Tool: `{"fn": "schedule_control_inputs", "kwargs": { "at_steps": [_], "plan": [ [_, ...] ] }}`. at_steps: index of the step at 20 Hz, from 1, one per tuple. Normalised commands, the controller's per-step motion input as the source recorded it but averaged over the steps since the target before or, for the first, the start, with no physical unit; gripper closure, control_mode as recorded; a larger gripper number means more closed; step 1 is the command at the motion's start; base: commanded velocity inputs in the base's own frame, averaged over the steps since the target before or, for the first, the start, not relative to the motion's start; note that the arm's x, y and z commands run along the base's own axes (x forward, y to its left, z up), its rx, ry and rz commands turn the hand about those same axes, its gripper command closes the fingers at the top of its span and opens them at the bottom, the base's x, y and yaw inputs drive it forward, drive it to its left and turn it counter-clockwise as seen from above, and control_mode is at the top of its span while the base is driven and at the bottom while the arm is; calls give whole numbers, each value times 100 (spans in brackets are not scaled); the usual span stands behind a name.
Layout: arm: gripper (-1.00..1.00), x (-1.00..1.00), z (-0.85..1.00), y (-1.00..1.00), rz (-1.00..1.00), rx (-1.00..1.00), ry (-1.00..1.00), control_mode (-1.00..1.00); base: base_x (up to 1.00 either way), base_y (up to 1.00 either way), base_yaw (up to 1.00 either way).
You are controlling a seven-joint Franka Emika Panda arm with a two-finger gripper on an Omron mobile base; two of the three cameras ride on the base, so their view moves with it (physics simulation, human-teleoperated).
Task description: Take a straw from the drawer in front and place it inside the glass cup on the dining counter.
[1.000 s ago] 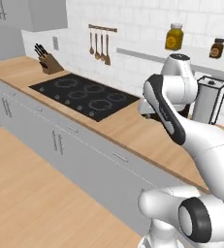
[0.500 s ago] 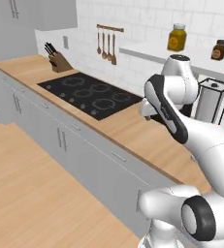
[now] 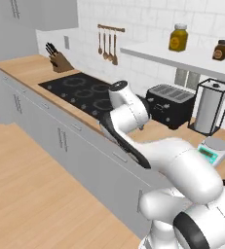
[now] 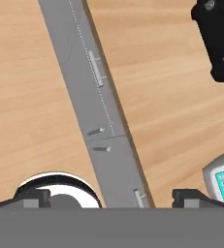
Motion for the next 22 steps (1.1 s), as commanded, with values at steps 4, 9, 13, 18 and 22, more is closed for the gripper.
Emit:
{"fn": "schedule_control_inputs", "kwargs": {
  "at_steps": [4, 9, 13, 18, 22],
  "plan": [
    [-100, 30, -92, 84, -7, -38, 0, -100, 0, 0, 0],
    [-100, 28, -82, 55, -10, -37, 0, -100, 0, 0, 0],
    [-100, 20, -65, 3, -20, -32, -5, -100, 0, 0, 0],
    [-100, 36, -54, 0, -29, -32, -12, -100, 0, 0, 0],
    [-100, 41, -41, 0, -15, -22, -4, -100, 0, 0, 0]
  ]
}}
